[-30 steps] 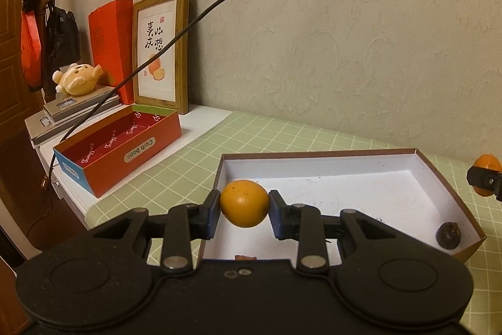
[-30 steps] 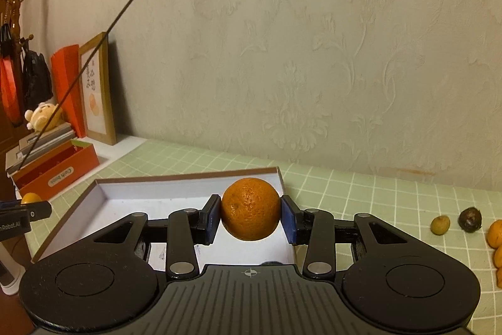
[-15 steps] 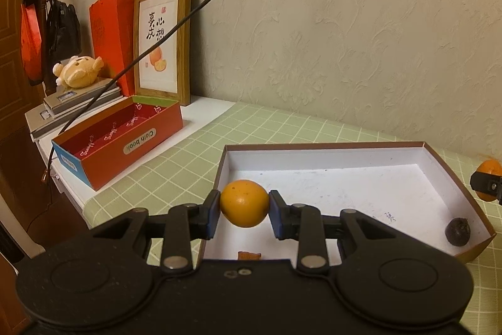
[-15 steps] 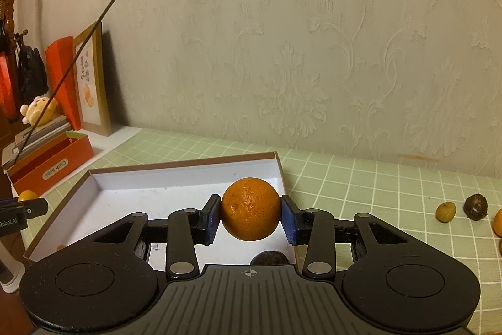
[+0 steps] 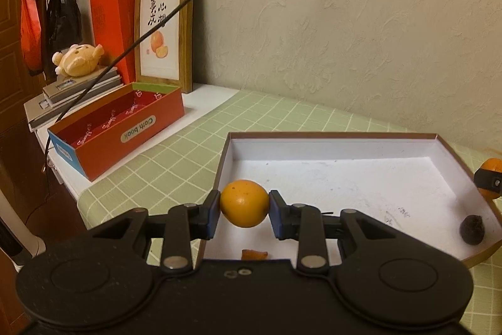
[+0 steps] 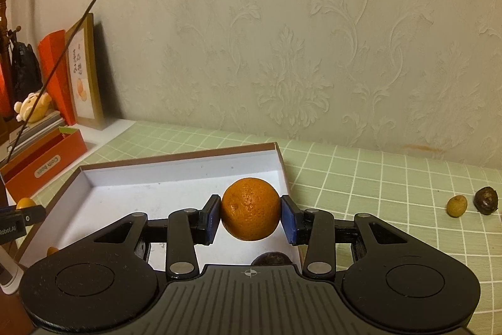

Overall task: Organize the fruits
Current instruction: 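Open both tools to release the mandarins into the white box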

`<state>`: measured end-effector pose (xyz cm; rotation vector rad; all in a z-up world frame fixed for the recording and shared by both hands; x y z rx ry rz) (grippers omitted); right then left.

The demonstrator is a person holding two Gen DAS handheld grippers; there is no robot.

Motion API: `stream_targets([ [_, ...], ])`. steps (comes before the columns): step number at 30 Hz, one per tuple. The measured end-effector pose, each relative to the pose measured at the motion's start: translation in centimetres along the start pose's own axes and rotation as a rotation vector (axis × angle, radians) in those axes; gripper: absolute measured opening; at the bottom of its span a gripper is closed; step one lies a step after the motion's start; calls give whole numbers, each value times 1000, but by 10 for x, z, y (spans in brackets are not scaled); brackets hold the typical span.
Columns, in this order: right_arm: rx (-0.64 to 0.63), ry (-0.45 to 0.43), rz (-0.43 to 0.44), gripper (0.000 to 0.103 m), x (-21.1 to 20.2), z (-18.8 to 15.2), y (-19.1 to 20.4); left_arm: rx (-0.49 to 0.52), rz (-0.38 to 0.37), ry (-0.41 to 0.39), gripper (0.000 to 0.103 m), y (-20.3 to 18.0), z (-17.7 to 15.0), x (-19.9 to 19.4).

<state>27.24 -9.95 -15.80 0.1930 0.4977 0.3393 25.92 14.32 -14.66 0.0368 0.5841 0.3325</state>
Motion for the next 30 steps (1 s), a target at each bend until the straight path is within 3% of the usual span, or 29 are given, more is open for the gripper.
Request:
stream_targets([
  [1, 1, 9, 3, 41, 2, 0, 0, 1, 3, 6, 26, 0, 0, 2],
  [3, 0, 12, 3, 48, 5, 0, 0, 6, 15, 14, 57, -2, 0, 4],
  [4, -2, 4, 2, 69, 5, 2, 0, 0, 21, 2, 65, -2, 2, 2],
  [5, 10, -30, 5, 81, -1, 5, 0, 0, 32, -21, 73, -1, 4, -2],
  [8, 8, -107, 13, 82, -15, 15, 2, 14, 33, -79, 81, -1, 13, -15],
  [10, 34, -157, 18, 82, -26, 20, 0, -3, 26, -85, 83, 1, 16, -20],
  [12, 39, -189, 11, 89, -36, 24, -2, -14, 17, -85, 83, 2, 19, -24],
  [14, 35, -210, -9, 103, -43, 25, -3, -17, 13, -93, 85, 3, 22, -29],
  [17, 27, -223, -25, 103, -52, 26, -7, -1, 28, -119, 92, 1, 23, -39],
  [30, 52, -219, -49, 103, -85, 23, -19, 13, 6, -143, 93, -2, 20, -77],
])
Point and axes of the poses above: each gripper's, at about its wrist camera, not at the fingertips, and x roughly the way its jaws point, y to its left, z to its top, the point moved 2 cm from there along x, roughly the way its jaws point, and after that the axes turned 7 degrees about z, right-handed, at the moved point
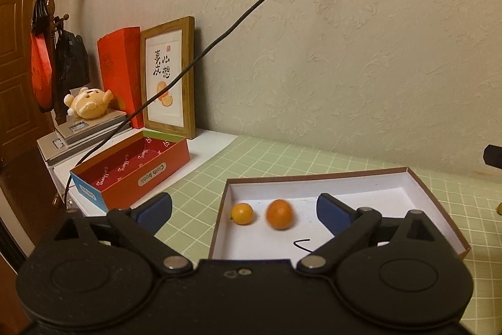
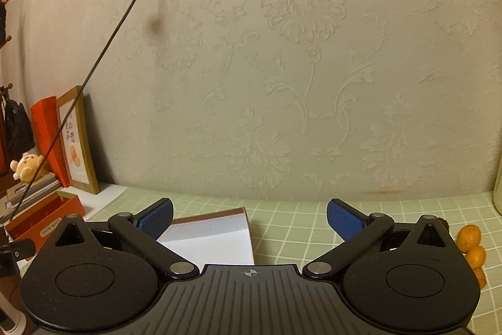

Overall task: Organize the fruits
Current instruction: 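Open both tools to release the mandarins into the white box, then move both open tools back toward the remaining fruits by the thermos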

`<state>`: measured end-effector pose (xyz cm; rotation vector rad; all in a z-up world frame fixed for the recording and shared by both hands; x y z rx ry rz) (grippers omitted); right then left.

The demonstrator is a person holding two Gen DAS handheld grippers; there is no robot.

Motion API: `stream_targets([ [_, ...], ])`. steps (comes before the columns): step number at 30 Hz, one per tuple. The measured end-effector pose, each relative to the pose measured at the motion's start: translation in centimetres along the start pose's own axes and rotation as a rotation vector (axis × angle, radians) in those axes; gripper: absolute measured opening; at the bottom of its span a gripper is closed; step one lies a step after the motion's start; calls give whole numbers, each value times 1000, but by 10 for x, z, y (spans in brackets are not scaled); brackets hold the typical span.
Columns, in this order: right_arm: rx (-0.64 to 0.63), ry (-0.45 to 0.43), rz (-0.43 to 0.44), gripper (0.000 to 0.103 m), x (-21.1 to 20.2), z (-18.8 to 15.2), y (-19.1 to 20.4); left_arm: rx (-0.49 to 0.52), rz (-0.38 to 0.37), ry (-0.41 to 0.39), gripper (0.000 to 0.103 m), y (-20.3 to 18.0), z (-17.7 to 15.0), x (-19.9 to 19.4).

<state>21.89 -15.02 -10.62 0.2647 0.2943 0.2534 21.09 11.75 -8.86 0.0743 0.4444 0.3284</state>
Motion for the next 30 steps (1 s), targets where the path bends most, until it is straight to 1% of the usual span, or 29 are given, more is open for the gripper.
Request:
stream_targets([
  [6, -27, 1, -19, 103, -22, 1, -4, 1, -29, 15, 93, -6, -5, -16],
  [8, -35, -3, -30, 103, -33, 2, -9, 7, -39, 15, 94, -10, -8, -24],
  [12, -41, -14, -61, 103, -55, 3, -25, 36, -81, 6, 94, -27, -13, -39],
  [15, -30, -25, -96, 103, -74, 4, -42, 70, -121, -6, 94, -45, -18, -49],
  [20, -6, -19, -156, 103, -99, 2, -73, 133, -188, -32, 94, -77, -26, -63],
  [25, 50, -14, -201, 103, -128, -5, -102, 183, -266, -40, 93, -112, -33, -72],
  [30, 62, -30, -261, 103, -154, -10, -127, 230, -346, -42, 90, -145, -44, -83],
])
Point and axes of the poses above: each gripper's, at about its wrist camera, not at the fingertips, and x roughly the way its jaws point, y to its left, z to its top, the point moved 2 cm from there along x, roughly the way its jaws point, and after that the axes turned 7 degrees about z, right-handed, at the moved point
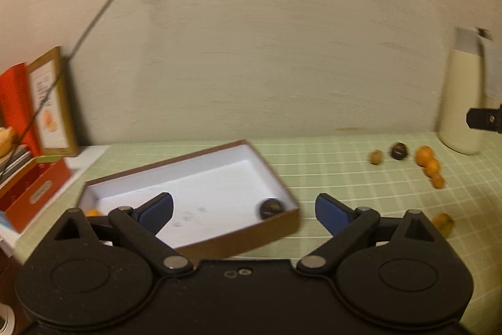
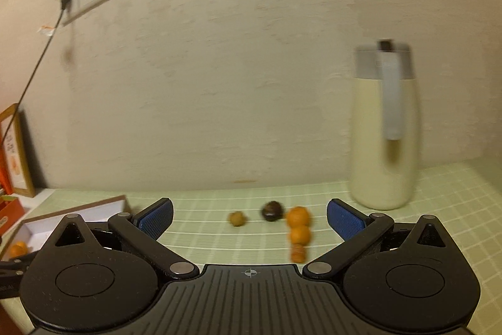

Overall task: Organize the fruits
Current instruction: 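Move both open tools back toward the remaining fruits by the thermos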

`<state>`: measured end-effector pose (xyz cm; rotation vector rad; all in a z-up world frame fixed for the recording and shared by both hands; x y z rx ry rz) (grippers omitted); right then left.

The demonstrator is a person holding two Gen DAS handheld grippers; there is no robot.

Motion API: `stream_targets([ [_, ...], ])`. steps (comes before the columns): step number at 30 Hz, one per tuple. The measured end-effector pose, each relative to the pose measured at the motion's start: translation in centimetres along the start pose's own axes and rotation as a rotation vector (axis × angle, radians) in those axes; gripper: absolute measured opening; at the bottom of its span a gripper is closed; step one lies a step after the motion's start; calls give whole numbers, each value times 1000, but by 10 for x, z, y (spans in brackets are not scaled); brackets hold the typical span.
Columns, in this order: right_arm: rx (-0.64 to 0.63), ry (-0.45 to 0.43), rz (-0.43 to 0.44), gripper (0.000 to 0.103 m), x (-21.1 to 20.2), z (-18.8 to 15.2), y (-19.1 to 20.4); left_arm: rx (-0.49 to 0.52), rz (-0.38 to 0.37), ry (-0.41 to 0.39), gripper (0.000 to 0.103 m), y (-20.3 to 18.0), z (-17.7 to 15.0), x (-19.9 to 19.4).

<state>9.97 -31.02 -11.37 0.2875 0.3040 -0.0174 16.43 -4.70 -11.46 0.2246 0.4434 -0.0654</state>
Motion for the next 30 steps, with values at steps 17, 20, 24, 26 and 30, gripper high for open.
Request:
stream_targets([
  [17, 77, -13, -124, 103, -24, -5, -62, 139, -227, 26, 73, -115, -17, 3],
  [20, 85, -4, -145, 103, -26, -6, -69, 153, -254, 32, 73, -132, -20, 3],
  [24, 95, 9, -181, 103, -27, -8, -79, 172, -280, 40, 73, -152, -24, 2],
  [26, 107, 8, -192, 103, -29, -8, -85, 180, -291, 44, 73, -161, -25, 3],
  [30, 122, -3, -197, 103, -33, -7, -93, 188, -306, 60, 73, -177, -29, 7],
])
Point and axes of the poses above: each gripper's, at about its wrist camera, not at the fingertips, and x roughly the way its jaws point, y to its left, z to its top, the point moved 2 cm from there along x, roughly the way its jaws point, and after that the axes turned 7 degrees about z, right-handed, at the moved point
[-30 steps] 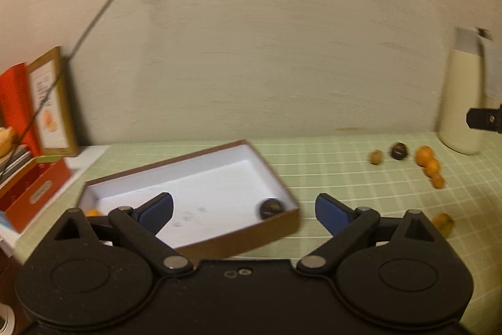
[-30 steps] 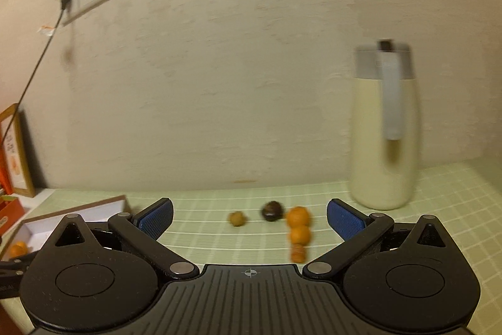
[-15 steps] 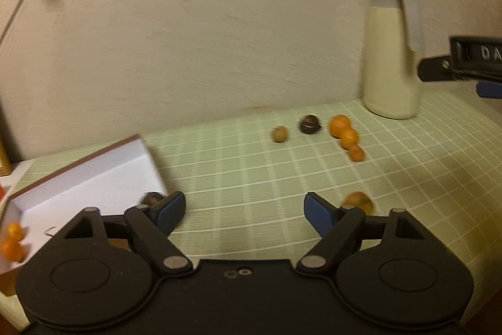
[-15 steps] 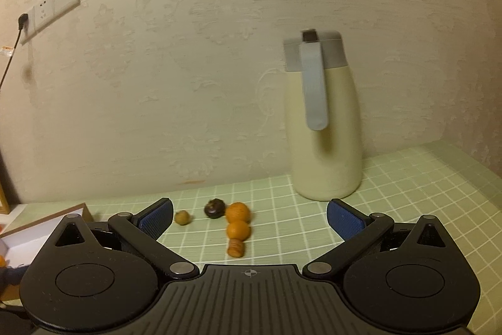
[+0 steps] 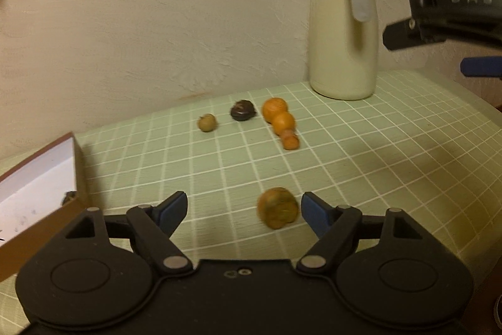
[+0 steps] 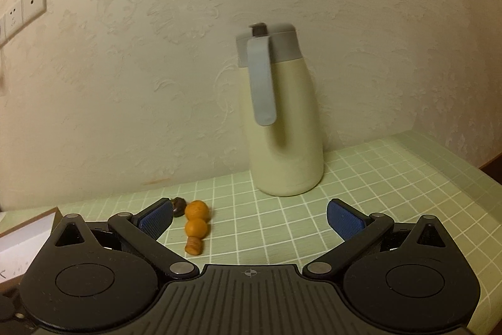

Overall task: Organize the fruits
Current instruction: 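Move both open tools back toward the remaining fruits by the thermos, then close the left tool on the dried orange-green fruit piece, then lift the fruit piece with the left tool while the right tool approaches the kumquat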

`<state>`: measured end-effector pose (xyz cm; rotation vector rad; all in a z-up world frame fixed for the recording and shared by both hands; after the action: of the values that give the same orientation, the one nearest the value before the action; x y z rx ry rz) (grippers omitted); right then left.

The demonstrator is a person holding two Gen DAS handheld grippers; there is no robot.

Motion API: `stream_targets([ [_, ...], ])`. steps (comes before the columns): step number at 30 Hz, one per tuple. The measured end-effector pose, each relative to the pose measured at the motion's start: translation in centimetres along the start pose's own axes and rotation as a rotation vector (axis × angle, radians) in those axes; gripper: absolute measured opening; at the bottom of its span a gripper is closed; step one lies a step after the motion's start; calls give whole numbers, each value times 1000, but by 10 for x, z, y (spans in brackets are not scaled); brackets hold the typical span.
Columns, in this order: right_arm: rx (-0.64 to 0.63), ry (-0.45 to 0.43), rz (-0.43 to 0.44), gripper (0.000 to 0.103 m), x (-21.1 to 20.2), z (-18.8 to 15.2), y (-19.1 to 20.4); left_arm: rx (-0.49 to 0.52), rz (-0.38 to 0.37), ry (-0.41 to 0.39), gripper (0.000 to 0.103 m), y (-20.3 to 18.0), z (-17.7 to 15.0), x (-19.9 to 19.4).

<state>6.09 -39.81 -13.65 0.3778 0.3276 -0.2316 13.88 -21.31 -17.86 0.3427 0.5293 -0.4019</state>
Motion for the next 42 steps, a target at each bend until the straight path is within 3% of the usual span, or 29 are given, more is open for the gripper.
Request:
stream_targets([
  [20, 45, -1, 9, 103, 3, 1, -10, -36, 14, 84, 49, -23, -6, 40],
  [22, 43, -1, 5, 103, 3, 1, -10, -35, 5, 82, 44, -23, -7, 40],
  [25, 47, 6, 2, 103, 4, 0, -11, -28, -14, 77, 28, -25, -6, 38],
  [34, 50, 21, 21, 103, 9, -1, -6, -51, -5, 66, 27, -17, -4, 35],
  [42, 23, 57, 44, 103, 26, -8, 4, -110, 59, 35, 27, 12, 4, 28],
])
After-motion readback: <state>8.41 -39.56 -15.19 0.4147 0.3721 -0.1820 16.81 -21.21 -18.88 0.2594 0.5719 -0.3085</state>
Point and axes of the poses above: each gripper's, at about its wrist camera, not at the fingertips, and x roughly the way its jaws point, y to its left, z to its top, the point moved 2 cm from there along x, roughly the way its jaws point, and after that the axes turned 7 degrees about z, right-handed, at the moved point
